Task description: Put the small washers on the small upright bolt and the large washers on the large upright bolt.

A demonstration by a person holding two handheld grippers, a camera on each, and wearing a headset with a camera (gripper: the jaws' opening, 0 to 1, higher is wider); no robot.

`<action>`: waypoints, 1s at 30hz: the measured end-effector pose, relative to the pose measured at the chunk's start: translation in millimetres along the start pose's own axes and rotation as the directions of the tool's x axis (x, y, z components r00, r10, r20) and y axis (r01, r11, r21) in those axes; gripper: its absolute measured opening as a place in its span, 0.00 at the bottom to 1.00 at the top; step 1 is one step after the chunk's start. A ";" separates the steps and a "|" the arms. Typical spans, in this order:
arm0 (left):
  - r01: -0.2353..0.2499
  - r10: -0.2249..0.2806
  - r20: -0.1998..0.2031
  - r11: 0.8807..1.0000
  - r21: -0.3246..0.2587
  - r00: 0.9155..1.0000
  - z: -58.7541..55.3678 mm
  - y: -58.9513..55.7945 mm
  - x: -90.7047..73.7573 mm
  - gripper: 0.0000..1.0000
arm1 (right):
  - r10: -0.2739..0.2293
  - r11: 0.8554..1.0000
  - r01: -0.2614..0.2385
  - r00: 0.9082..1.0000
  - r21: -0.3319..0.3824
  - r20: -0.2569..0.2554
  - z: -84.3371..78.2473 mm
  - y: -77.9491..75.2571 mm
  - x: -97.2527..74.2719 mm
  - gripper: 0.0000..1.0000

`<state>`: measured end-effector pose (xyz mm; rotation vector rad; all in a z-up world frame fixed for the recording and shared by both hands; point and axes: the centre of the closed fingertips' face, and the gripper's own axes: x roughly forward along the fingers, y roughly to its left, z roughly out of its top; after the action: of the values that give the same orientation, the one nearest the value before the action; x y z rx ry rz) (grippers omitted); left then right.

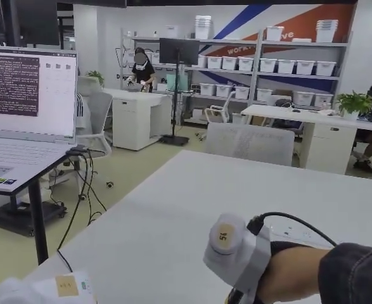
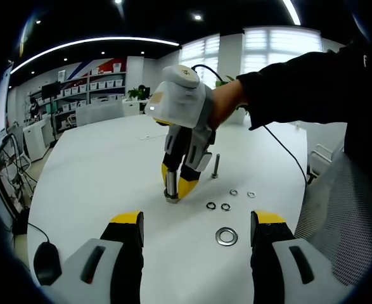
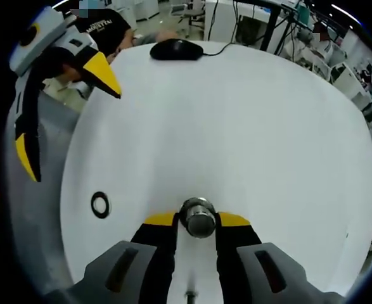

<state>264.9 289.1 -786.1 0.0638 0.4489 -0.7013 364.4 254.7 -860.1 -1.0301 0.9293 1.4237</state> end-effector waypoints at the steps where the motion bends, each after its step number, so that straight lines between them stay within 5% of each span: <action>1: 0.001 -0.001 0.000 1.000 0.000 1.000 0.1 -0.3 0.2 0.68 | -0.001 1.000 0.001 1.000 0.003 0.005 -0.6 0.0 -1.4 0.25; 19: 0.016 -0.016 -0.005 1.000 0.010 1.000 1.3 -3.4 4.7 0.68 | -0.055 0.998 0.053 0.996 0.037 0.066 -27.0 5.6 -37.2 0.25; 30: 0.019 -0.019 -0.016 1.000 0.023 1.000 -0.8 -4.6 5.6 0.68 | -0.033 0.999 0.033 0.994 0.007 0.100 -25.2 47.2 -35.5 0.25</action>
<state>265.5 282.3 -788.8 0.0871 0.4566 -0.7249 320.8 215.1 -834.5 -0.9573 0.8394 1.4316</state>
